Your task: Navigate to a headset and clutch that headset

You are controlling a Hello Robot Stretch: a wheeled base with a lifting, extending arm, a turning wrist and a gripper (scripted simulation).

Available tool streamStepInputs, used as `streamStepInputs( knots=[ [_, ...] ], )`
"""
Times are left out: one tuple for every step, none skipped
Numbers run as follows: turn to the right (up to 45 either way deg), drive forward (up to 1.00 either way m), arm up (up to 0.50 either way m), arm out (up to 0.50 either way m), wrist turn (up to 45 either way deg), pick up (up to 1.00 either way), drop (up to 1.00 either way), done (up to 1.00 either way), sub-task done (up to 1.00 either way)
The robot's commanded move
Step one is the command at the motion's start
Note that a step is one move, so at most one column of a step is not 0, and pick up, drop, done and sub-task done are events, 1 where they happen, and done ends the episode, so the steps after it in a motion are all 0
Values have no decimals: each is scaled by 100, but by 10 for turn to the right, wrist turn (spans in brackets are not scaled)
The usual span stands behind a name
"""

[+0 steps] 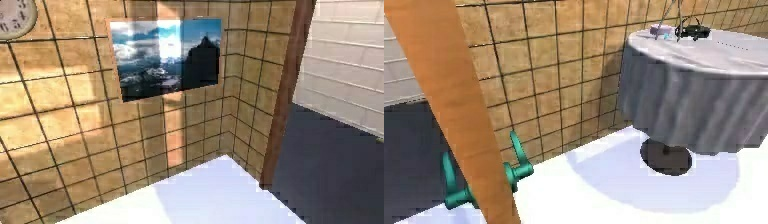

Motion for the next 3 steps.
streamStepInputs(
  knots=[
    [-450,0,0,0,0,0,0,0,0],
    [-450,0,0,0,0,0,0,0,0],
    [-420,0,0,0,0,0,0,0,0]
  ],
)
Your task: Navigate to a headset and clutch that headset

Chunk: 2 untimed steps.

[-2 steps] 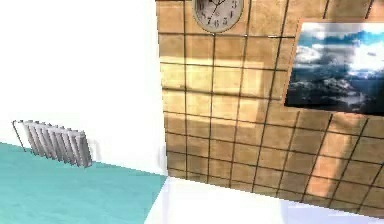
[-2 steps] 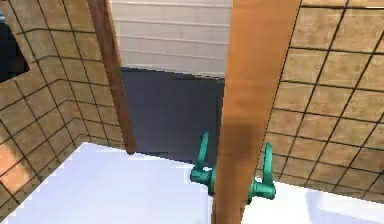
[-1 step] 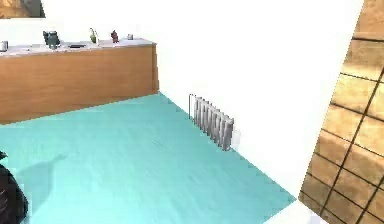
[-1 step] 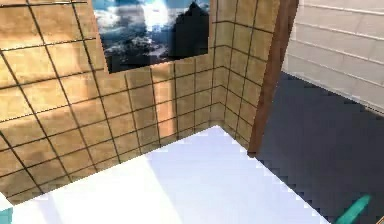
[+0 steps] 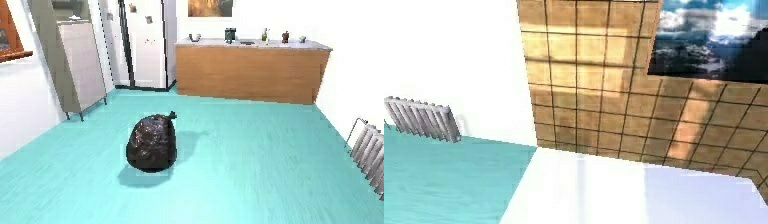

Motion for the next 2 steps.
streamStepInputs(
  knots=[
    [0,10,0,0,0,0,0,0,0],
    [-450,0,0,0,0,0,0,0,0]
  ],
)
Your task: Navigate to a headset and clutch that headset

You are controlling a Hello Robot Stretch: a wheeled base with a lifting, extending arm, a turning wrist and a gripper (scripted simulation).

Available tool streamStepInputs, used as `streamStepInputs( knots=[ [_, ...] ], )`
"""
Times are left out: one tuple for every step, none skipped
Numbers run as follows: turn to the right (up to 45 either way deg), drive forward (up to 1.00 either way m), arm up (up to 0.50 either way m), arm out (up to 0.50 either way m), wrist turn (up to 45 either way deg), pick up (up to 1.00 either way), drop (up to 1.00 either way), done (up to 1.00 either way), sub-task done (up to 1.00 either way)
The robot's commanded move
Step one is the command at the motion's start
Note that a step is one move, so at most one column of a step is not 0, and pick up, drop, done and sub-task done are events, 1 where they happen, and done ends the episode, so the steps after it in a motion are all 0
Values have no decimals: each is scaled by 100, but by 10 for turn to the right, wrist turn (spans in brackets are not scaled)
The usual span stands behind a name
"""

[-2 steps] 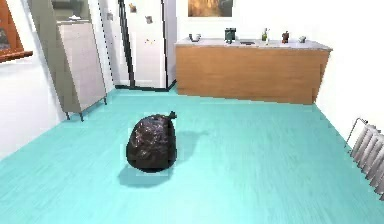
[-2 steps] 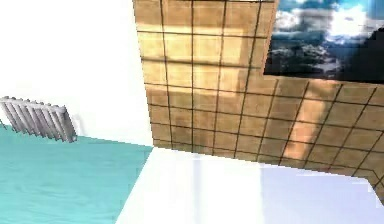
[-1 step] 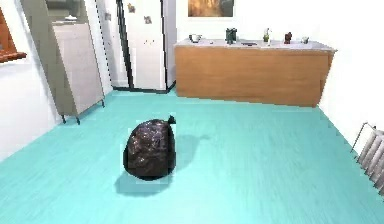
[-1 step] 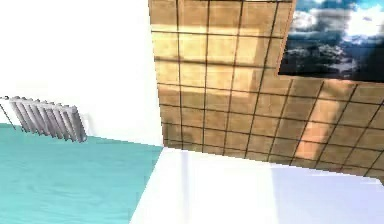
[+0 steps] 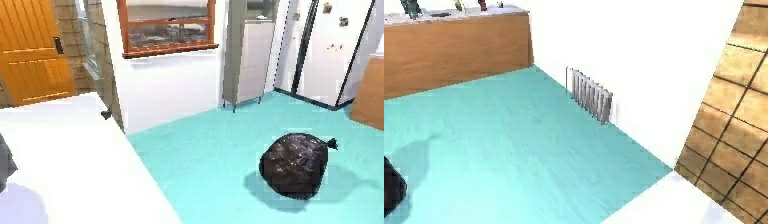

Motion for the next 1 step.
streamStepInputs(
  knots=[
    [-390,0,0,0,0,0,0,0,0]
  ],
)
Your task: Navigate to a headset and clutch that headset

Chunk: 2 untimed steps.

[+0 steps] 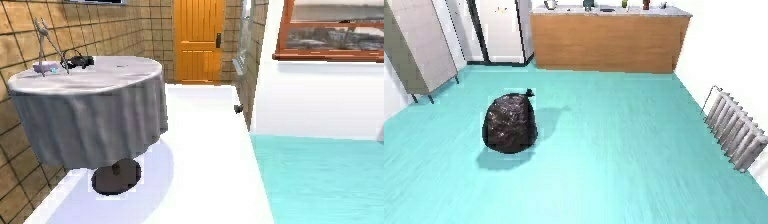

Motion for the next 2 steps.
streamStepInputs(
  knots=[
    [0,70,0,0,0,0,0,0,0],
    [-450,0,0,0,0,0,0,0,0]
  ],
)
